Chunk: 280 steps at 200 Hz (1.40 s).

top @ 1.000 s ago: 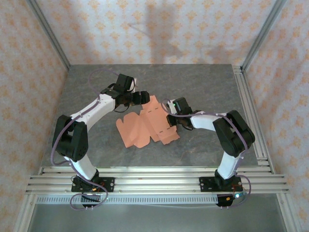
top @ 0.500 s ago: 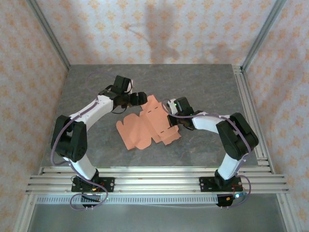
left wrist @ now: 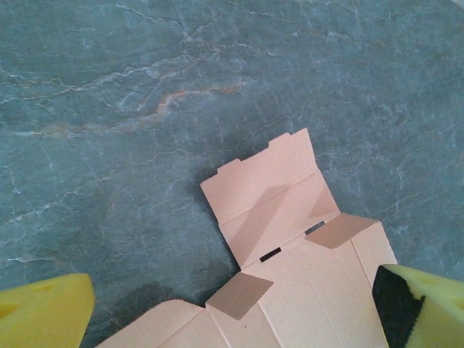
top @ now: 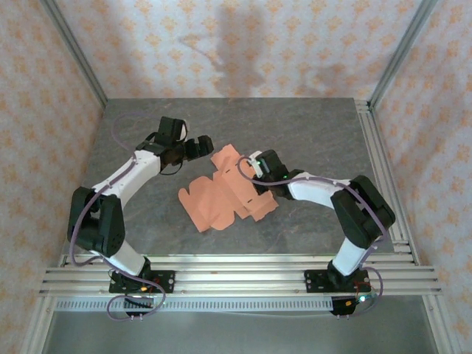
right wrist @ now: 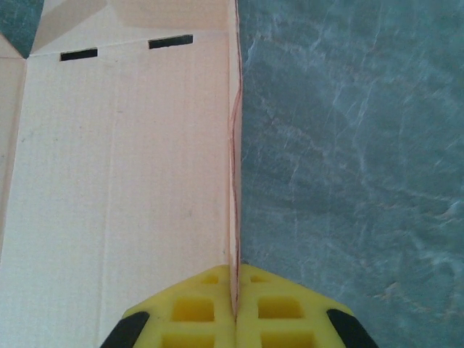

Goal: Fold the paper box

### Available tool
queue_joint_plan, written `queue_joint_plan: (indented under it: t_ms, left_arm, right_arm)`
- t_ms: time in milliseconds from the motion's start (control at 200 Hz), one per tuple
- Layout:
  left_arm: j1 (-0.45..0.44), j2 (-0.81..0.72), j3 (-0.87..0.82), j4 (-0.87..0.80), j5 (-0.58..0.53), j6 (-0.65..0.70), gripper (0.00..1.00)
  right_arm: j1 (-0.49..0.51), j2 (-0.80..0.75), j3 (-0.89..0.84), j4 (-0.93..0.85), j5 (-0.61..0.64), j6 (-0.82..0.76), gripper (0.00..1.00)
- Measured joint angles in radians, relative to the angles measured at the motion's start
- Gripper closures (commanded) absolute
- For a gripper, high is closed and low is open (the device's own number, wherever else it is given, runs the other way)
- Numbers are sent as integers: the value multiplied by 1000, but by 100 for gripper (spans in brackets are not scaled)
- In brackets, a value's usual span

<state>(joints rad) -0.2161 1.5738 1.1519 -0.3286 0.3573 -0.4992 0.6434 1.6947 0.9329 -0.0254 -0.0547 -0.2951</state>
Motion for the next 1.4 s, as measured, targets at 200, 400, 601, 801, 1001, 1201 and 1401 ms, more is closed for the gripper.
queue_joint_plan:
  t_ms: [200,400,601,801,1001,1201,1401]
  left_arm:
    - [55,-16,-42,32,-3,-61,0]
    - [82,-16,-50,46,-10,-84,0]
    - [97,-11,-49,70,-6,-100,0]
    - [113,38,-7,74,1,-99,0]
    - [113,86,68,72,12,-74,0]
    - [113,135,121,72,38,-43,0]
    - [122,222,175,71,58,3,11]
  right_arm:
    - [51,-8,4,15,179,-125,100]
    - [94,-16,5,27,336,-274,100]
    - [165,-12,-5,142,496,-463,100]
    - [215,47,-63,408,647,-688,100]
    - [244,117,-97,599,724,-857,100]
    - [266,225,-116,873,782,-1040,100]
    - [277,245,-136,990,793,-1119,100]
